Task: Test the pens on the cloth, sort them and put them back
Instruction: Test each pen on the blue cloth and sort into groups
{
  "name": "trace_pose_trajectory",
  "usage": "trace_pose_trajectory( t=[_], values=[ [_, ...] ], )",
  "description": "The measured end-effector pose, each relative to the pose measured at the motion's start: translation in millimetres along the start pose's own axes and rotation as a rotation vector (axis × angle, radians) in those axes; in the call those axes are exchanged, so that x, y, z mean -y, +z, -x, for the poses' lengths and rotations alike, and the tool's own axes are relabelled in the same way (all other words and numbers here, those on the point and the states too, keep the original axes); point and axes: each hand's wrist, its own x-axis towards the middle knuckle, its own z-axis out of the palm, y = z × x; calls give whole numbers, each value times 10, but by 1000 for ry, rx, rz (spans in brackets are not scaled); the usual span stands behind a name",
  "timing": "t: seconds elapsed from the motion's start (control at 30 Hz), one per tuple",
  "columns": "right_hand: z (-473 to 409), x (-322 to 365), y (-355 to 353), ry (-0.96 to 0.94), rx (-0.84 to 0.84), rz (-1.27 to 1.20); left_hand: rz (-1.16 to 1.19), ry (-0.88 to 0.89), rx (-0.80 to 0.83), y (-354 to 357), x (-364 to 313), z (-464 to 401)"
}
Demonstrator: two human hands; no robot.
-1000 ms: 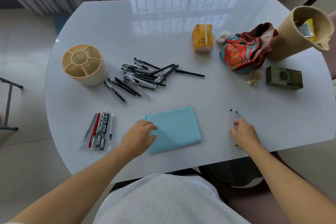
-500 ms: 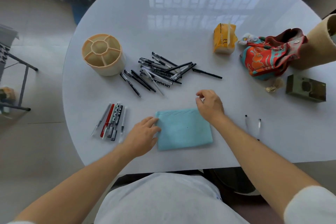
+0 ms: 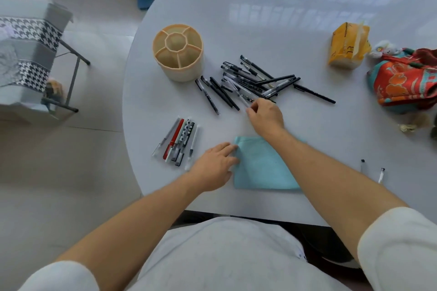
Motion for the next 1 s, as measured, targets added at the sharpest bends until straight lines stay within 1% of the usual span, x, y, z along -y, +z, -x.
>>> trace_pose_trajectory(
  t=[0.07,0.17,0.23,0.33,0.37,0.4,0.47,0.5,0.57,0.63,0.7,0.8,0.87,0.9,0.93,1.0],
  values=[
    [122,-117,-111,35,-39,-161,1,11,-14,-18,14,-9],
    [441,-391,-317,111,-73,-480,49,4,-21,-45,24,-31],
    [696,-608,-459,172,-103,-643,196,-29,-83,-68,5,-38],
    [1091,-904,-603,233,-100,-778,422,-107,-240,-114,-48,-52],
    [1219,-968,-623,251,-86,-819,496,-131,-240,-149,-91,-71],
    [1341,-1014,-624,268,-62,-860,577,-145,-204,-191,-144,-98],
    [1543,-1050,-591,295,-8,-951,706,-139,-75,-274,-261,-159],
    [1612,-1058,-560,301,17,-989,726,-119,-13,-304,-316,-189],
    [1702,-1067,-479,309,51,-1066,673,-58,77,-327,-399,-234],
    [1749,-1050,-409,323,62,-1180,583,-13,131,-345,-471,-264],
    [1774,-1018,-350,329,90,-1256,549,4,170,-357,-531,-283],
    [1813,-964,-286,327,154,-1267,510,45,193,-356,-605,-292],
    [1794,-930,-293,320,152,-1216,461,55,169,-351,-644,-291],
    [1757,-919,-318,318,118,-1192,419,54,136,-356,-656,-290],
    [1709,-935,-360,342,47,-1181,364,44,89,-360,-652,-290],
    [1585,-1086,-495,440,-155,-1199,288,-23,-4,-357,-570,-275]
  ],
)
